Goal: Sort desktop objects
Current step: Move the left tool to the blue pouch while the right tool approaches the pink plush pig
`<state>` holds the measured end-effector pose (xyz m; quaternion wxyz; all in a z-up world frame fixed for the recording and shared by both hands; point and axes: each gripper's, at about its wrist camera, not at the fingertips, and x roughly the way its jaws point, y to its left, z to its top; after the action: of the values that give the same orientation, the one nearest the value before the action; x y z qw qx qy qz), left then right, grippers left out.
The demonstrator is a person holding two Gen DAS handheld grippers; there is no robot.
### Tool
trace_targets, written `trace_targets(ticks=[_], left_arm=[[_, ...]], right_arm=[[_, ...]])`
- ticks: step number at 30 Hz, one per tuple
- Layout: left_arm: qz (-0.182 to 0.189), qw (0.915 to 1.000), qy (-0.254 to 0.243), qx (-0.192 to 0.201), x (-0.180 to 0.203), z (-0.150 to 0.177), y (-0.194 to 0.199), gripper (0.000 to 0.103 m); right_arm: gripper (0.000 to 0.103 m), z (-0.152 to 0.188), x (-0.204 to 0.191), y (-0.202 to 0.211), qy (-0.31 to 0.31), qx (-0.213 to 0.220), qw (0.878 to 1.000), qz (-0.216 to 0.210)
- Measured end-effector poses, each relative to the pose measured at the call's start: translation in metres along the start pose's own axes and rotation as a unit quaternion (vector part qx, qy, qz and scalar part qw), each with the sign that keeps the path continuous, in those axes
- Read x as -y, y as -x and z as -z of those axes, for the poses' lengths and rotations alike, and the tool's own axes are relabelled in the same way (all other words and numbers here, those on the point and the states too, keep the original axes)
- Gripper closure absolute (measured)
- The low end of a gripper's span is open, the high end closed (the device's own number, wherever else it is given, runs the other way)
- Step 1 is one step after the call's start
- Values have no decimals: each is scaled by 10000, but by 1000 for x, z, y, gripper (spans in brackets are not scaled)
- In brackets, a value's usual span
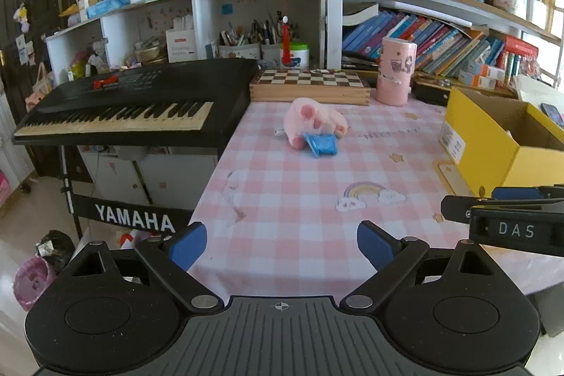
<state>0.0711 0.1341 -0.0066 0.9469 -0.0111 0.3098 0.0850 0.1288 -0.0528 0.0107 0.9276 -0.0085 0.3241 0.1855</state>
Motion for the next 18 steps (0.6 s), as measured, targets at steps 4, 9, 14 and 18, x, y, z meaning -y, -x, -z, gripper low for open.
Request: trace_targets(ticks=[4,9,14,18], left_arm=[[-14,9999,43,-99,4,-10,-23,9],[-35,9997,37,-250,9,-22,-49,9],[-74,9991,92,-416,13,-34,-75,9],[-148,9987,63,-474,19,-44,-94,9]], right_arm=[[41,-13,7,-20,56,-66,9999,-51],[41,-30,18,-49,11,-156,9998,-102],[41,-51,30,-73,-118,-191,9996,-156],[41,-68,39,-91,-212,-220,9993,-205]])
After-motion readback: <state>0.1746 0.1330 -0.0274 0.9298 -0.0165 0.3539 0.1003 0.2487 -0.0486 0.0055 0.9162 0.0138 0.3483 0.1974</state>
